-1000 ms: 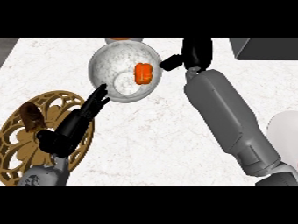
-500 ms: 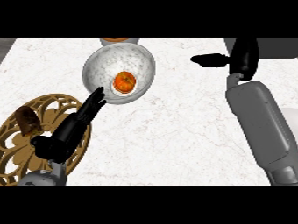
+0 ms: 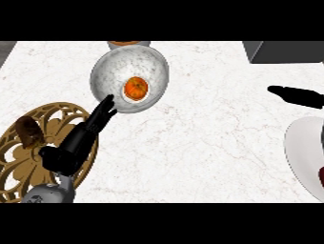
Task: Pick the squash from the plate and place it in the bowl
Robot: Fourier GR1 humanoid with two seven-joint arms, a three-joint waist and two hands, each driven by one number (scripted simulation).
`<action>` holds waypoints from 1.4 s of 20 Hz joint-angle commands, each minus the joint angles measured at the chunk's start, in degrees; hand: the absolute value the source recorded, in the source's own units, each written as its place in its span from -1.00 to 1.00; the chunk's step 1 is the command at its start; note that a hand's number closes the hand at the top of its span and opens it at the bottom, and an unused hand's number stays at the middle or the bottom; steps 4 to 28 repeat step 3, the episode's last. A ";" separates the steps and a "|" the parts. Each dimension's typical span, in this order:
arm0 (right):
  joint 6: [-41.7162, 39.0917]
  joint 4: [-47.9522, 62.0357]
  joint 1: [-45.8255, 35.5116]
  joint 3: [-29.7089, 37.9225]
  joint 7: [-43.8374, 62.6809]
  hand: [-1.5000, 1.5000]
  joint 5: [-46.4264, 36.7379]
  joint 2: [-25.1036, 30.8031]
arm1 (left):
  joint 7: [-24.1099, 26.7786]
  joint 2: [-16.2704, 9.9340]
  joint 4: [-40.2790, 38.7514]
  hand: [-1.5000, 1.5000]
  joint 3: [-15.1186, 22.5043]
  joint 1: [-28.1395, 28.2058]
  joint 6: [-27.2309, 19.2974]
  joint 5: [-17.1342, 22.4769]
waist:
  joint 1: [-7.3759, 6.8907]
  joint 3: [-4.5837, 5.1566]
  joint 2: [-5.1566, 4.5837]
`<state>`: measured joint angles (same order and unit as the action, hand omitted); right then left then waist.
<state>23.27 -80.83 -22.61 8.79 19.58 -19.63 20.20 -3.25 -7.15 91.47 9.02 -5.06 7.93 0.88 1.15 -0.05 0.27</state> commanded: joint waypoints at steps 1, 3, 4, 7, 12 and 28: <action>-5.93 -2.09 10.13 5.86 -11.05 -1.00 9.99 2.56 | -2.42 -0.40 1.63 0.00 -0.63 -0.69 0.91 0.94 | -0.44 -0.03 -0.18; -7.74 -3.74 9.76 7.03 -8.69 -1.00 9.97 3.25 | -3.41 0.88 3.79 0.00 0.91 0.22 0.12 -0.93 | -0.99 0.03 -0.19; -7.74 -3.74 9.76 7.03 -8.69 -1.00 9.97 3.25 | -3.41 0.88 3.79 0.00 0.91 0.22 0.12 -0.93 | -0.99 0.03 -0.19; -7.74 -3.74 9.76 7.03 -8.69 -1.00 9.97 3.25 | -3.41 0.88 3.79 0.00 0.91 0.22 0.12 -0.93 | -0.99 0.03 -0.19; -7.74 -3.74 9.76 7.03 -8.69 -1.00 9.97 3.25 | -3.41 0.88 3.79 0.00 0.91 0.22 0.12 -0.93 | -0.99 0.03 -0.19; -7.74 -3.74 9.76 7.03 -8.69 -1.00 9.97 3.25 | -3.41 0.88 3.79 0.00 0.91 0.22 0.12 -0.93 | -0.99 0.03 -0.19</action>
